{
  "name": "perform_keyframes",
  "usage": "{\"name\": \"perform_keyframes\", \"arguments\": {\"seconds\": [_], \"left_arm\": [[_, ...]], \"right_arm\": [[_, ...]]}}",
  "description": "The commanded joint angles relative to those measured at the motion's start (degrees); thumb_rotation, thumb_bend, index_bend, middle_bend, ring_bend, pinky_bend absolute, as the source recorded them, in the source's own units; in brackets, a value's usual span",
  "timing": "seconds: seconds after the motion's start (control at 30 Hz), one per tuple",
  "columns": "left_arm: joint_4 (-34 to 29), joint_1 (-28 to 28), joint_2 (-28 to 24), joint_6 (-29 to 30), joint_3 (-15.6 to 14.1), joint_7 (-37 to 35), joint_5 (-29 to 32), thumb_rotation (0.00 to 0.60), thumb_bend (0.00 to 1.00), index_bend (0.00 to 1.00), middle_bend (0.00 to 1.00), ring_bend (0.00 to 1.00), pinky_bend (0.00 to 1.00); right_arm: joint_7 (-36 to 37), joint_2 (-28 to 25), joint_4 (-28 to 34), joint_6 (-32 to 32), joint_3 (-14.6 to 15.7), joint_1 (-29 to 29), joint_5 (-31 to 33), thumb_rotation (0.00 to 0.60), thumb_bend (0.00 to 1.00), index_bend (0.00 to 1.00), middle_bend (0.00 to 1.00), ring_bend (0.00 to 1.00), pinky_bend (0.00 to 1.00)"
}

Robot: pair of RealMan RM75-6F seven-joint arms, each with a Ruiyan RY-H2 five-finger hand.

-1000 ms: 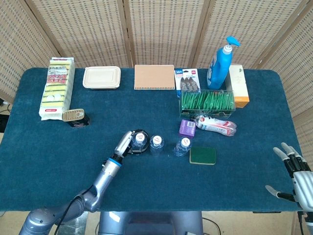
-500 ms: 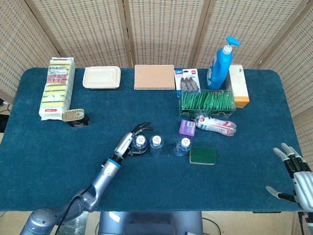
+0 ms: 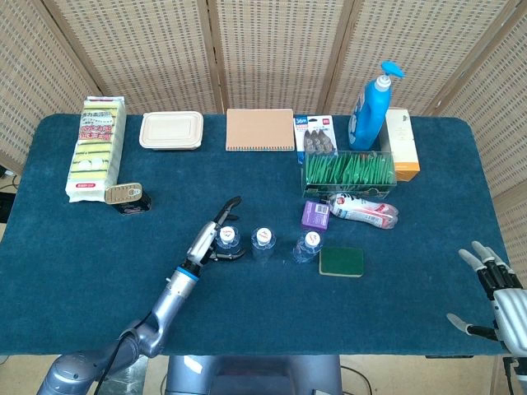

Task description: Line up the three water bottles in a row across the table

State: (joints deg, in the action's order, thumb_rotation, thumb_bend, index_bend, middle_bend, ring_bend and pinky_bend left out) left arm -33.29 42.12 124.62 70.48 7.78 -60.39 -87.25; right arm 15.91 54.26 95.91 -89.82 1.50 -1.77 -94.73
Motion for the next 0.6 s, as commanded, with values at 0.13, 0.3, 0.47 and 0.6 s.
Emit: {"name": "perform_keyframes", "arguments": {"seconds": [0.13,0.3,0.47,0.6], "left_arm": [[-2.18,-1.95,-2.29,2.08,-1.28,-0.50,-0.73,0.600,0.18,0.00,0.00,0.00,0.13],[-6.82,-3.87,-5.79,4.58,-1.78,1.32,-1.07,0.600,0.18,0.00,0.00,0.00,0.11],[-13.74,-6.21,-11.06,7.67,-2.32,3.12,-1.63,0.600,0.18,0.00,0.00,0.00,0.10],[-22.41,-9.06,-18.17,12.03,-3.13,6.11,-2.87,0.600,0.18,0.00,0.00,0.00,0.08]], "right_arm": [[0.19,-0.11,-0.09,-0.04,0.24,0.11,-0.56,0.600,0.00,0.11,0.02,0.00,0.11],[0.27,-0.24,0.14,-0.15,0.41,0.20,-1.08,0.600,0.00,0.11,0.02,0.00,0.11],[0.06,-0.40,0.37,-0.42,0.71,0.33,-1.98,0.600,0.00,0.11,0.02,0.00,0.11],[-0.46,-0.40,0.50,-0.37,0.91,0.38,-2.40,0.600,0.00,0.11,0.02,0.00,0.11]]}}
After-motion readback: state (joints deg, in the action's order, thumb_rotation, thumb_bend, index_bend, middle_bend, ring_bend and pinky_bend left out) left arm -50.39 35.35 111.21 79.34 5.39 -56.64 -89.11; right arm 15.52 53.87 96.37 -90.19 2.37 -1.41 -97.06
